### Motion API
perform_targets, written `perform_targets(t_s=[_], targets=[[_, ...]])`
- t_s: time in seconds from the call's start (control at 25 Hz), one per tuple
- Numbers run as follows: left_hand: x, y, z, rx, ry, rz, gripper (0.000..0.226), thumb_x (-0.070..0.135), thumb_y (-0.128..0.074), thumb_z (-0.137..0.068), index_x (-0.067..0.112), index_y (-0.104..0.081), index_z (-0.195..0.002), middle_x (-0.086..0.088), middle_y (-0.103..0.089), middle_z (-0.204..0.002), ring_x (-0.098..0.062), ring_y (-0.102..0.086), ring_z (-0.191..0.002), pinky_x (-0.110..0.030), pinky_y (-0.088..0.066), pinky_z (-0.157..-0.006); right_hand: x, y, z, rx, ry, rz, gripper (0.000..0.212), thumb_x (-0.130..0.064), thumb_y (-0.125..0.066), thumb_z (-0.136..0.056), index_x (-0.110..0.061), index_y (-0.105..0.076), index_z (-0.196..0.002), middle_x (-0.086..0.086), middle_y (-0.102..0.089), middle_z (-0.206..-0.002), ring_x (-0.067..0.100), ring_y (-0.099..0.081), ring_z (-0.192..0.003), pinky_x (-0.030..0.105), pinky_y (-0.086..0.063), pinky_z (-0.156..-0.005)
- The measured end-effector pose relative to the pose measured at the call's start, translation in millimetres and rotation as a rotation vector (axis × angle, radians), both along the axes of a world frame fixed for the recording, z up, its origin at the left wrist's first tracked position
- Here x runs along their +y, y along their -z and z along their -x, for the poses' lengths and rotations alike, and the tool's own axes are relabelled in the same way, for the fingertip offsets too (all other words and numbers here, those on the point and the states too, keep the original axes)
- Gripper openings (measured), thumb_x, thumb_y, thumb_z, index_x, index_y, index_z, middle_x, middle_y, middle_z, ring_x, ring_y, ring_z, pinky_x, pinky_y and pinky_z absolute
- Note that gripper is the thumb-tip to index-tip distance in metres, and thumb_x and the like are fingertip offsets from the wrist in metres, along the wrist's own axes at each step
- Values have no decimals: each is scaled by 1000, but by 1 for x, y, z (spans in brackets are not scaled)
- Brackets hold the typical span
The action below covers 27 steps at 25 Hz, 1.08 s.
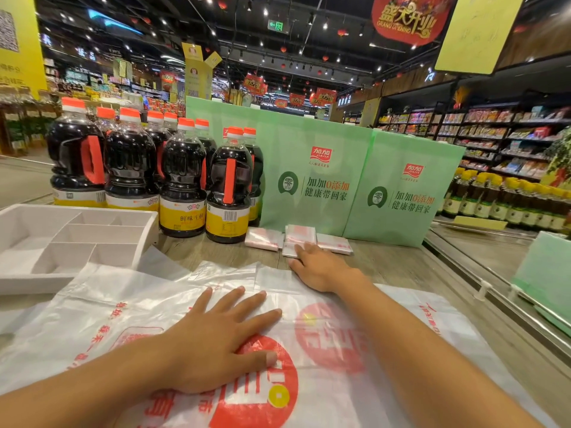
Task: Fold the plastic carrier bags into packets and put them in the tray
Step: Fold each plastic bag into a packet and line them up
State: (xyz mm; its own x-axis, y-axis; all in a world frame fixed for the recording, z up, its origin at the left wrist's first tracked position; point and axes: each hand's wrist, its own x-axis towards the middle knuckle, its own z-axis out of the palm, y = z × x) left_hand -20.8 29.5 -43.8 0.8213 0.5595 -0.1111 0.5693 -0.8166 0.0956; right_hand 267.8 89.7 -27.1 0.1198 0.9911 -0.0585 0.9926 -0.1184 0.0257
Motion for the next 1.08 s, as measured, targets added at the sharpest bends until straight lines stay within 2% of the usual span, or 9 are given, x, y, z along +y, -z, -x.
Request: perform_targets(t_s=[0.08, 0.24, 0.44, 0.64, 0.96, 1.08], targets=[[1, 1, 0, 11, 2, -5, 72, 87, -13, -89, 63, 13, -150, 24, 22, -164, -10, 26, -152, -53, 17, -122, -2, 0, 2, 35, 14, 39, 72, -61, -17, -105, -20, -7, -164, 8, -1, -171, 23, 0, -158, 44, -5, -127], [0, 0, 0, -5, 4, 5, 72, 87, -15, -89, 61, 9, -152, 23, 20, -165, -10, 24, -152, -54, 16, -122, -3, 2, 3, 54, 43, 53, 75, -64, -17, -104, -21, -1, -164, 6, 6, -171, 21, 7, -158, 43, 1, -127], [3, -2, 0, -97, -3, 19, 66, 78, -14, -95, 56, -6, -156, 22, 7, -167, -8, 16, -154, -51, 13, -124, -8, 2, 6, 34, 56, -22, 73, -64, -17, -104, -25, -2, -164, 4, 5, -171, 22, 6, -158, 47, 2, -127], [4, -16, 0, -217, 7, -46, 67, 78, -15, -95, 49, -24, -156, 24, -21, -164, 0, -11, -152, -44, -3, -127, -37, -12, 11, 28, 65, -89, 70, -60, -20, -105, -27, -1, -164, 3, 6, -171, 23, 6, -158, 50, 1, -127], [-9, -64, 8, -353, 37, -171, 59, 63, -39, -99, 37, -40, -153, 13, -42, -157, -10, -39, -142, -37, -32, -116, -134, -40, 45, 74, -15, -236, 67, -56, -30, -107, -29, -7, -164, 2, -1, -171, 24, 0, -158, 47, -5, -128], [-25, -66, 24, -348, 37, -125, 65, 70, -37, -97, 37, -41, -152, 12, -41, -157, -12, -39, -142, -37, -34, -115, -180, -45, 63, 97, -57, -271, 67, -54, -36, -106, -33, -8, -163, -2, -2, -171, 19, -1, -158, 47, -6, -128]])
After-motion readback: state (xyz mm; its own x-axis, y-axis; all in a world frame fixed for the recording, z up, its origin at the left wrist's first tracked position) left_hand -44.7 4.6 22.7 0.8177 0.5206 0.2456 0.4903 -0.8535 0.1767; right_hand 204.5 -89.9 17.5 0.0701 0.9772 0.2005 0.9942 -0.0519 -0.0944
